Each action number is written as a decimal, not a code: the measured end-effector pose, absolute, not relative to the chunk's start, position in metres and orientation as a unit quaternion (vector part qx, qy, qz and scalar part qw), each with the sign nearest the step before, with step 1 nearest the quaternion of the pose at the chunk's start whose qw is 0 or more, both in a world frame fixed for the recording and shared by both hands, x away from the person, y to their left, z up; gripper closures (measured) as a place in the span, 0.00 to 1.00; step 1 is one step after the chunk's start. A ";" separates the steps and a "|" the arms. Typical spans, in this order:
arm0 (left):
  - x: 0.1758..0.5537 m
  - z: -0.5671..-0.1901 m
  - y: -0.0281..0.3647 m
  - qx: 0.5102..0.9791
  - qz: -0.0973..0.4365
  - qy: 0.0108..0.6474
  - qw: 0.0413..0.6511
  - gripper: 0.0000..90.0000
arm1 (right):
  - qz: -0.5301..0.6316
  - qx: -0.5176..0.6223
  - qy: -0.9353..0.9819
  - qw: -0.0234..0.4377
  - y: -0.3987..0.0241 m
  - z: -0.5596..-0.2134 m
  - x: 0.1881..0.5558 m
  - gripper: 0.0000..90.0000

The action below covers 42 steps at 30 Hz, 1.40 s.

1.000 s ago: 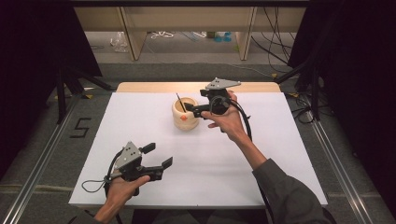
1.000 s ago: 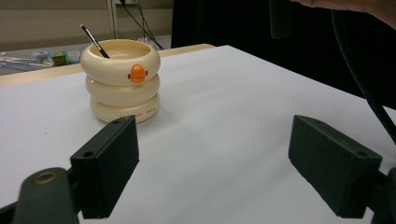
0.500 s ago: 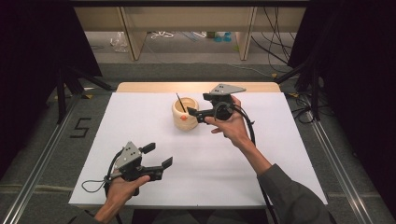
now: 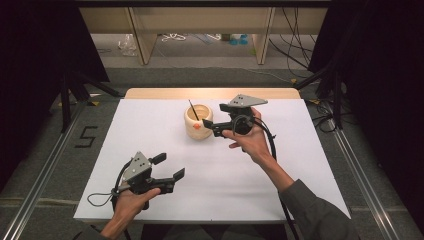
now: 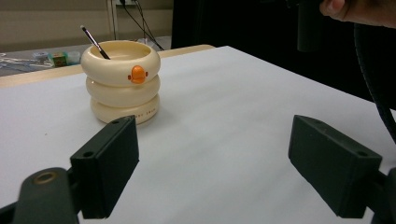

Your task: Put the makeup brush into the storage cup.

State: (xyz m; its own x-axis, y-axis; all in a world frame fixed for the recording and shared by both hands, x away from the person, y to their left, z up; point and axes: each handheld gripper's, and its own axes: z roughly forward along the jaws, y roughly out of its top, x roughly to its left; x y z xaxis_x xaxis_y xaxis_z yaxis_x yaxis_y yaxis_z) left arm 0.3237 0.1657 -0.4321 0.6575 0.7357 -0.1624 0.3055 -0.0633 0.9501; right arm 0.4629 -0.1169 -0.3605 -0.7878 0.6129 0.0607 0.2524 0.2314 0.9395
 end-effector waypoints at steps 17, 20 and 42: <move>0.325 -0.432 0.164 0.696 0.192 0.367 0.587 0.17 | 0.562 0.287 0.761 0.149 -0.133 -0.363 0.440 0.18; 0.324 -0.432 0.161 0.689 0.176 0.367 0.600 0.17 | 0.563 0.288 0.760 0.149 -0.135 -0.363 0.438 0.18; 0.325 -0.432 0.167 0.708 0.196 0.362 0.574 0.17 | 0.568 0.303 0.747 0.166 -0.168 -0.376 0.412 0.18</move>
State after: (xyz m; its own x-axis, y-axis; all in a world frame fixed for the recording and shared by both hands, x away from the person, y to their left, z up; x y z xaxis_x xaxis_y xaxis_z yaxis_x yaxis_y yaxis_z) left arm 0.3250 0.1668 -0.4316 0.6615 0.7371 -0.1383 0.2871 -0.0785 0.9547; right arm 0.4116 -0.1678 -0.3764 -0.7613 0.6411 0.0968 0.2652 0.1715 0.9488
